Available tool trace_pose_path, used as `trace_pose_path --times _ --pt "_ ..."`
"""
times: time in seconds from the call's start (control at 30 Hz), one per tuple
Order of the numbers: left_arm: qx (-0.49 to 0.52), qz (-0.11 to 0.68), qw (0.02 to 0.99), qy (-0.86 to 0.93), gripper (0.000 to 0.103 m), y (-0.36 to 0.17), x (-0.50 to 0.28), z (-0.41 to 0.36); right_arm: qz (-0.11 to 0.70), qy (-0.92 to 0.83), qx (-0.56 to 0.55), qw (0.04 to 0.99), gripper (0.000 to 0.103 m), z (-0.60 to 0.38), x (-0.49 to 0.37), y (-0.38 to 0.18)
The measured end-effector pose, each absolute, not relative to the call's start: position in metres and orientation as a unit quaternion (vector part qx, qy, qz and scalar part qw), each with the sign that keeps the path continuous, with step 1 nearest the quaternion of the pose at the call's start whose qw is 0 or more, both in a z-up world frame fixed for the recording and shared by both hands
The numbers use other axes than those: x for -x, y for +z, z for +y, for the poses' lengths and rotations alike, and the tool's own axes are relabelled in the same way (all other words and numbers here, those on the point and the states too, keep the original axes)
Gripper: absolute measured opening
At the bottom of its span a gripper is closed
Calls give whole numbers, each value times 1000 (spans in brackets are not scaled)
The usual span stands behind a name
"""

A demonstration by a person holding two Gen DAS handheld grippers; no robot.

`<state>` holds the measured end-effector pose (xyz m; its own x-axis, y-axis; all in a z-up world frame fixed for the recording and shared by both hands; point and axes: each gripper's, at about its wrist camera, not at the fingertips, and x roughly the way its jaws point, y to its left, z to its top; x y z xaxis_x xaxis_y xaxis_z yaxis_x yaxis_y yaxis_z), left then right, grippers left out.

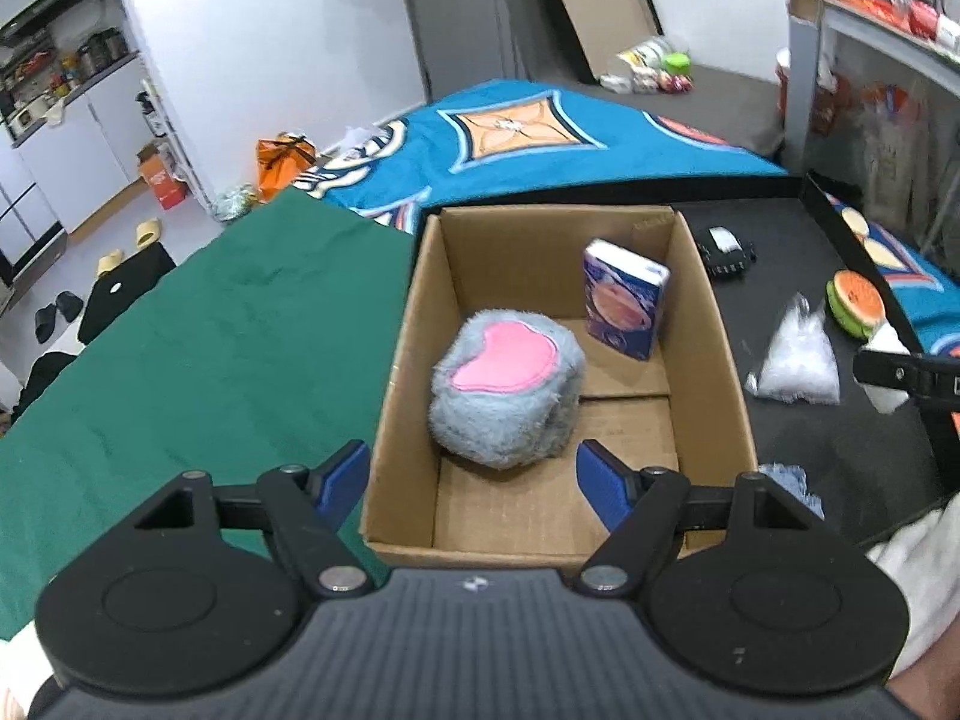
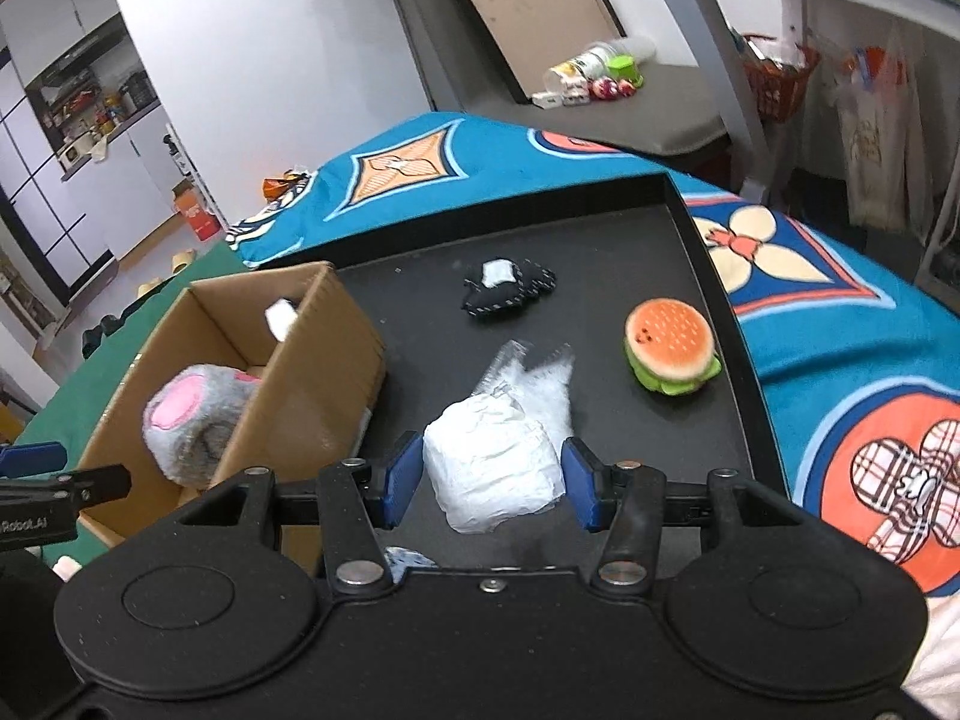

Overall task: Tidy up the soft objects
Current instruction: 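Carry the white bundle into the box and release it beside the plush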

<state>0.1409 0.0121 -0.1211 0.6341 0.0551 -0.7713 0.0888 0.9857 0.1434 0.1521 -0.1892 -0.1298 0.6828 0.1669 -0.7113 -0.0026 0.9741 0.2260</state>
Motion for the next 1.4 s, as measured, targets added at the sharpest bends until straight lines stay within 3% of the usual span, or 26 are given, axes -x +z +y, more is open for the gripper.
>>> trace_pose_path --times 0.7,1.4 --pt "-16 422 906 37 66 -121 -146 44 365 107 -35 924 50 -117 -168 -91" --pt "46 472 880 15 29 -136 -155 66 374 128 -19 918 50 -70 -190 -93"
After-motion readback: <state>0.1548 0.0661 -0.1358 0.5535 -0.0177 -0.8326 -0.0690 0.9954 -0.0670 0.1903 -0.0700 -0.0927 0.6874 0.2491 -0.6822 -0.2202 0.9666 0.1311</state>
